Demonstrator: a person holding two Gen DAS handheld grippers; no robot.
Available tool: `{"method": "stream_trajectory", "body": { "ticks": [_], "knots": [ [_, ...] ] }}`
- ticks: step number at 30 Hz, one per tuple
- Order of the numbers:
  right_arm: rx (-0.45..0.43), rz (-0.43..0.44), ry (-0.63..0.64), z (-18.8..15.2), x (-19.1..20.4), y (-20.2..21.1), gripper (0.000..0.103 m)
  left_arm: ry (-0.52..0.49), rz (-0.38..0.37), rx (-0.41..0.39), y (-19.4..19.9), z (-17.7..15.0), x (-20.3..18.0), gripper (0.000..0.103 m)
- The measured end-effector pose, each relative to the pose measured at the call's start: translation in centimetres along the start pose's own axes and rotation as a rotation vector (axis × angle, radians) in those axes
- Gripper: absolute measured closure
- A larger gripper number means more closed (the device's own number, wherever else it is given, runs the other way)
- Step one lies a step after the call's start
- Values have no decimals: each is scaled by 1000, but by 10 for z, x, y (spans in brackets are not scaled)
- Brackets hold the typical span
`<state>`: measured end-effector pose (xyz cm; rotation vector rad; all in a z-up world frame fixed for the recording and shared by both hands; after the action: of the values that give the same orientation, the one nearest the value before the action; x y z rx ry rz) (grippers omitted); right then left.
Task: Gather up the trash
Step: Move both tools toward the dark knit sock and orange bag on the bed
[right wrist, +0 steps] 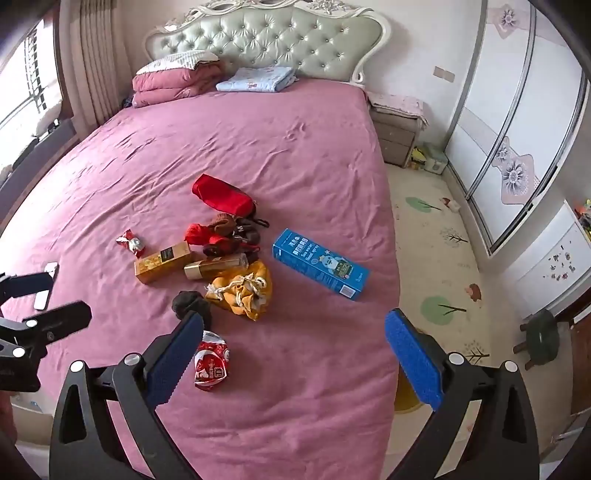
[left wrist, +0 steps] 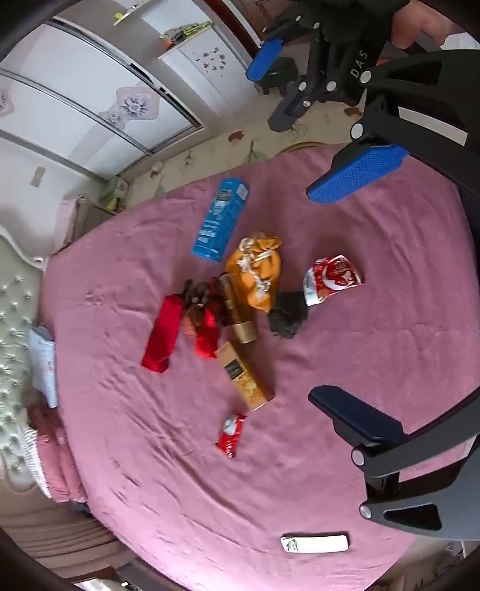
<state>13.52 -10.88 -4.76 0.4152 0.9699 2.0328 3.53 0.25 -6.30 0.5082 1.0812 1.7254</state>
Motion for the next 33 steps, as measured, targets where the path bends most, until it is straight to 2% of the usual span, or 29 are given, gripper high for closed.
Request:
{"method": "stream_trajectory", "body": {
  "ticks": [7,9,33],
  "knots": [
    [-6,28,7,7,-2,5,9,-9,8,-11,2,7,0,4],
    [-7,33,8,9,-2,7,9,3,6,-14,3,1,-3,4],
    [4,74,-11,9,5,12,9,12,-1,39,-4,-8,-4,4]
  ]
}}
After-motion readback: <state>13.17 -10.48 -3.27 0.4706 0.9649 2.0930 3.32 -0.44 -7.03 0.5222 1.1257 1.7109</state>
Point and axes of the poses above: each gripper's, at about its wrist camera, not at the fingertips, and y roughly against the way its jaws point, x to its left, z to its top, the point moved 9 cm from there along -y, roughly the way its jaws point, and after that the axes turned 4 degrees about -x, right-handed, at the moved point
